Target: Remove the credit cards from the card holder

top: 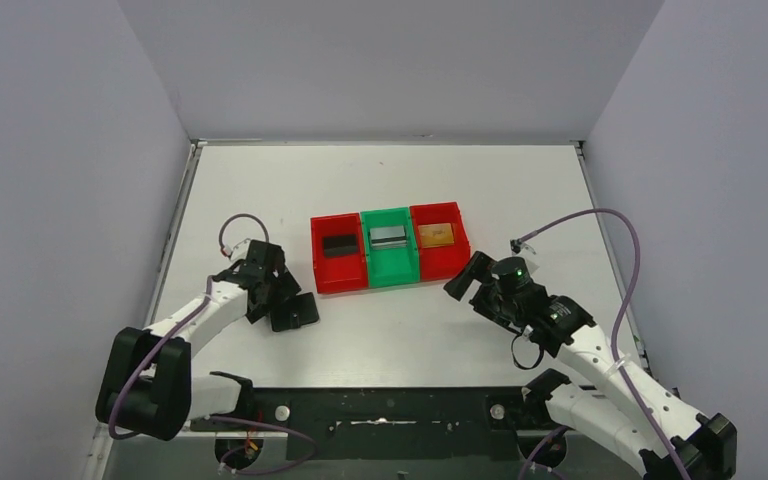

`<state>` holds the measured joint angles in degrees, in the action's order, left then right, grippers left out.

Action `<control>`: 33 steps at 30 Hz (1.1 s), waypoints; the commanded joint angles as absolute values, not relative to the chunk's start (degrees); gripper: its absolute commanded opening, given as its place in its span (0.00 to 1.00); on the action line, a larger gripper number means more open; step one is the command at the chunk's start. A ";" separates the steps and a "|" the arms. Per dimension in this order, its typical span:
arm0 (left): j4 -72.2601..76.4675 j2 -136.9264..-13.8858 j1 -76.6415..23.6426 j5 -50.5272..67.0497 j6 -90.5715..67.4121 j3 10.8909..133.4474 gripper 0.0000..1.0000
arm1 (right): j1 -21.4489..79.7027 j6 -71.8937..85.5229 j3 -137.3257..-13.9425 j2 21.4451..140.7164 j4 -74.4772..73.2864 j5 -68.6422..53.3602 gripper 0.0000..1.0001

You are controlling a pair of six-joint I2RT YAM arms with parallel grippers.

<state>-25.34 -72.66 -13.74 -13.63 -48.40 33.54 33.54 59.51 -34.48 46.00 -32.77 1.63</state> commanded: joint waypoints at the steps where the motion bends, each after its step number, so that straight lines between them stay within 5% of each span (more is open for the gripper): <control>1: -26.65 -72.56 -20.43 -15.72 -54.01 32.12 0.77 | 34.11 60.24 -40.23 45.30 -36.34 5.95 0.98; 14: -29.13 -66.43 -44.23 -17.35 -69.55 24.67 0.71 | 34.16 61.74 -39.01 45.17 -34.91 6.04 0.98; 19: -16.67 -63.22 -48.34 -13.63 -68.19 22.39 0.69 | 34.33 60.13 -36.75 46.32 -30.38 2.74 0.98; 24: -4.22 -68.11 -50.91 -9.47 -62.90 24.75 0.64 | 34.45 59.06 -36.27 46.49 -31.36 2.99 0.98; 33: -5.15 -78.10 -63.66 -12.88 -63.04 33.79 0.68 | 34.72 62.90 -32.43 41.47 -33.15 4.45 0.98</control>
<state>-5.80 -77.54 -59.51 -12.12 -62.30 32.16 34.24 60.49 -33.93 44.38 -34.39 3.01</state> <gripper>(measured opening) 0.659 0.979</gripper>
